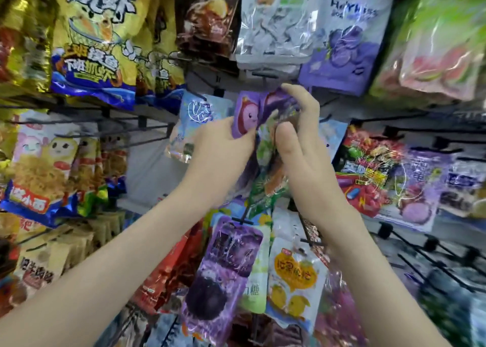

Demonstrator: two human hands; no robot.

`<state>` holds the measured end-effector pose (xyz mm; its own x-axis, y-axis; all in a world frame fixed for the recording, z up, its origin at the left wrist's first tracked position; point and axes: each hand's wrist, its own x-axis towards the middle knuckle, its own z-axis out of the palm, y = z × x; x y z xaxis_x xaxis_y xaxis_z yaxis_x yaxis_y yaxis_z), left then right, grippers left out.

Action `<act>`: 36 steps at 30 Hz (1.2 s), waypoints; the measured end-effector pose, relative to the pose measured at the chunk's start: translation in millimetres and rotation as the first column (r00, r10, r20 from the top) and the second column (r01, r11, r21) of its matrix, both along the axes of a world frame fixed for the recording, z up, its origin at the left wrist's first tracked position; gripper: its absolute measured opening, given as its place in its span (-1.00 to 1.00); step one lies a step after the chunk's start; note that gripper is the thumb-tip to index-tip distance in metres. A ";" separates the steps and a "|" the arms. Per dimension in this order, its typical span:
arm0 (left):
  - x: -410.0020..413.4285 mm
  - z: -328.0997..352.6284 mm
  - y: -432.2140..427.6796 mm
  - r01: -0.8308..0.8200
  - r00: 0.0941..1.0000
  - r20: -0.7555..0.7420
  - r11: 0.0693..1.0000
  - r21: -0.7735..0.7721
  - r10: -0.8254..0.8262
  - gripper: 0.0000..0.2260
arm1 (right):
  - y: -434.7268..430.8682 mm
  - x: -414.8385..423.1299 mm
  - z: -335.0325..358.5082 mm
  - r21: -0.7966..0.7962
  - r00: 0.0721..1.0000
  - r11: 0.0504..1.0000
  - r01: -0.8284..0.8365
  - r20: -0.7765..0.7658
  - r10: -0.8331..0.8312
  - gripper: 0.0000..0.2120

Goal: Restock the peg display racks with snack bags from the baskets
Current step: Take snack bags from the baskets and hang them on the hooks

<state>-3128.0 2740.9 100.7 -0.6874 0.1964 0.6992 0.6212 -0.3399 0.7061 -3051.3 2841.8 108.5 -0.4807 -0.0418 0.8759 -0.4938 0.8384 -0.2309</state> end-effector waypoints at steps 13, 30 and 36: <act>13.6 11.1 90.2 0.249 0.960 -0.097 0.959 -0.138 -0.263 -0.63 | 109.6 50.2 -1.5 -0.210 0.769 0.817 0.536 -0.277 -0.576 -0.86; -33.9 11.8 127.8 0.357 0.933 0.018 0.917 -0.179 -0.359 -0.82 | 224.0 117.5 0.0 -0.165 0.594 0.598 0.784 -0.077 -0.801 -0.84; -41.0 9.6 116.3 0.328 0.943 0.011 0.924 -0.196 -0.332 -0.87 | 215.5 99.0 14.5 -0.329 0.686 0.677 0.658 -0.110 -0.720 -0.90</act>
